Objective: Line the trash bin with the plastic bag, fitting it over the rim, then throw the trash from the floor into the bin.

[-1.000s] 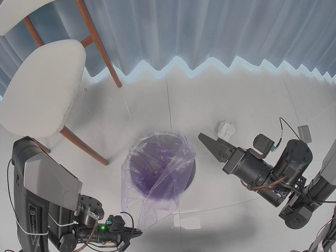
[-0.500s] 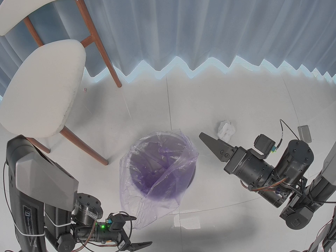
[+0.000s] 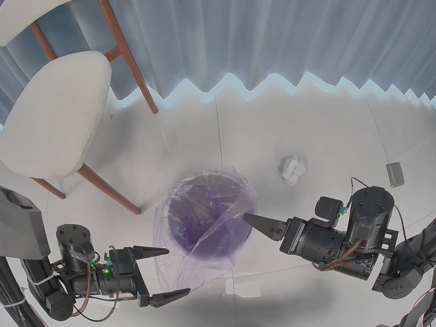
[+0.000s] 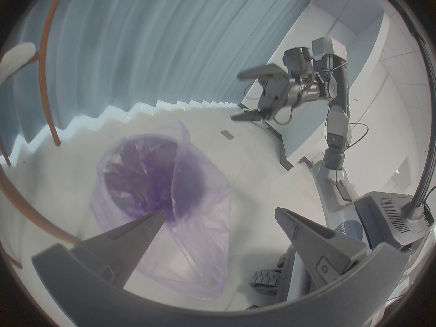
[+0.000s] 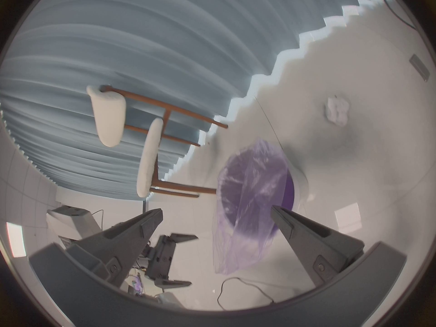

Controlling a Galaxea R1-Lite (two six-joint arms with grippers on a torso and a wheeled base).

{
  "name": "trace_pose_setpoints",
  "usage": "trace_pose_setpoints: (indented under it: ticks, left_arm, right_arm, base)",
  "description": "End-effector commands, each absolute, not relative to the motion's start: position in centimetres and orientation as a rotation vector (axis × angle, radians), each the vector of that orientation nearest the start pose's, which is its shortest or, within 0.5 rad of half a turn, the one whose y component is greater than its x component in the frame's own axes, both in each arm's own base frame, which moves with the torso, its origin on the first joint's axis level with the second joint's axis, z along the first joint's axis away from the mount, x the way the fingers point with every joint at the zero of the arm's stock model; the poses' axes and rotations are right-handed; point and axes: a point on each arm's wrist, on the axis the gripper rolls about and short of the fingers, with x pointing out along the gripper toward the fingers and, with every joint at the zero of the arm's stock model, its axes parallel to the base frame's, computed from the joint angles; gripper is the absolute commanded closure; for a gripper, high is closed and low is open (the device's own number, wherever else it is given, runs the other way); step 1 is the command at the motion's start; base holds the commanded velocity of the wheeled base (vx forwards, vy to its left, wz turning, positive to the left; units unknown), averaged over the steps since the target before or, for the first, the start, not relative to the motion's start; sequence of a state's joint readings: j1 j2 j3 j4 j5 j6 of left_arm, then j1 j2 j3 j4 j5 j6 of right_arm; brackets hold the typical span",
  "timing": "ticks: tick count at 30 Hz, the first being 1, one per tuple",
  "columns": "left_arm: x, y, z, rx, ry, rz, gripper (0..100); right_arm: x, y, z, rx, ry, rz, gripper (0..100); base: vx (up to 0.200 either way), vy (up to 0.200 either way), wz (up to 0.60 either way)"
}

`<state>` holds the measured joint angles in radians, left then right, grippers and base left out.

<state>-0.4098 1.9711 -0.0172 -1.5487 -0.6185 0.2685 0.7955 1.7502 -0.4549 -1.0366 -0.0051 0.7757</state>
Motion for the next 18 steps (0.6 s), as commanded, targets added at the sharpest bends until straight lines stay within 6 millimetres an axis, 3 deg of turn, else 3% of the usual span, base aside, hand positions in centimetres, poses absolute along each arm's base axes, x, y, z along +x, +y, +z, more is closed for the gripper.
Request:
trace_pose_setpoints:
  ticks: [1,9,13,18]
  left_arm:
    - [18.3,-8.7,9.6,0.230,0.024,-1.029,0]
    - [17.9,-9.7,14.8,0.181,-0.210,-0.991,0]
    - [17.0,-10.9,17.6,0.001,-0.264,-0.944,0]
    - [15.2,-11.4,17.3,-0.109,-0.181,-0.955,0]
  right_arm:
    - [19.3,22.0,15.7,0.687,0.602,0.668,0]
    - [20.6,23.5,14.5,0.639,0.666,0.632,0]
    - [21.1,23.9,14.8,0.607,0.702,0.609,0]
    - [21.5,24.3,15.4,0.586,0.733,0.590,0]
  base:
    - [0.000,0.000,0.00]
    - [0.000,0.000,0.00]
    - [0.000,0.000,0.00]
    - [0.000,0.000,0.00]
